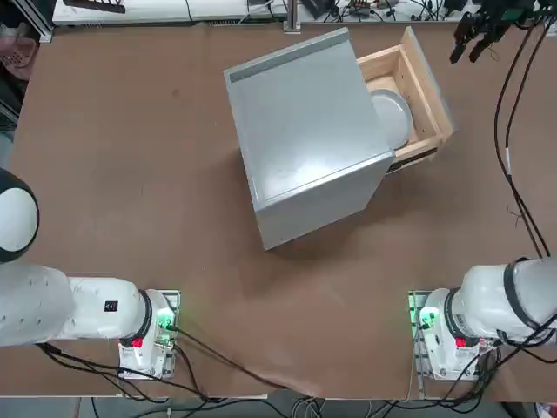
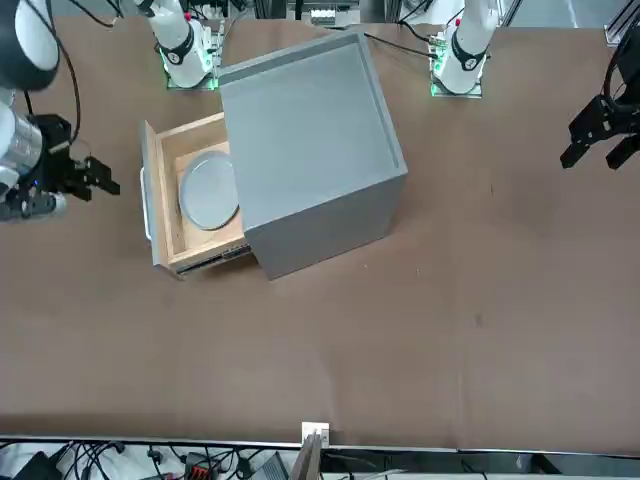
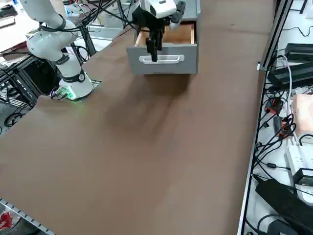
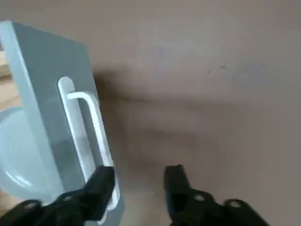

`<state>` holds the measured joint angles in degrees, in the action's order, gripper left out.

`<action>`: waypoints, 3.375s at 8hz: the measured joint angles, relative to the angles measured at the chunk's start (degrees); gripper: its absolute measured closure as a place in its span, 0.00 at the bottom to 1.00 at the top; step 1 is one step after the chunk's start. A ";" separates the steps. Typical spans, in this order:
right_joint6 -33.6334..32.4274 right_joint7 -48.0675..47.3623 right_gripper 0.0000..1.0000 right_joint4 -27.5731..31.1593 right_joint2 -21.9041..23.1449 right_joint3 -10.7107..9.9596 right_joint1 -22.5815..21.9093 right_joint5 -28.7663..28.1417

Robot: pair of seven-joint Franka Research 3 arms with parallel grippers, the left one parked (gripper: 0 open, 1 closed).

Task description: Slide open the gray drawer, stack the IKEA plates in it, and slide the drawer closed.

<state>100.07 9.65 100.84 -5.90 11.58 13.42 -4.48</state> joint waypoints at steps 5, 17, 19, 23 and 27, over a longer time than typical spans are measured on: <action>6.73 3.08 0.85 3.45 -4.97 0.73 -0.52 -0.26; 5.79 -9.74 1.00 5.79 -5.55 1.15 -12.34 -13.43; 6.04 -14.35 1.00 6.67 -5.33 1.17 -17.59 -14.03; 6.23 -17.67 1.00 7.05 -4.89 1.01 -21.23 -14.12; 6.64 -17.76 0.99 6.12 -4.86 0.54 -21.42 -13.03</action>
<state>106.71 -8.11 106.96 -10.76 12.12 -8.00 -17.50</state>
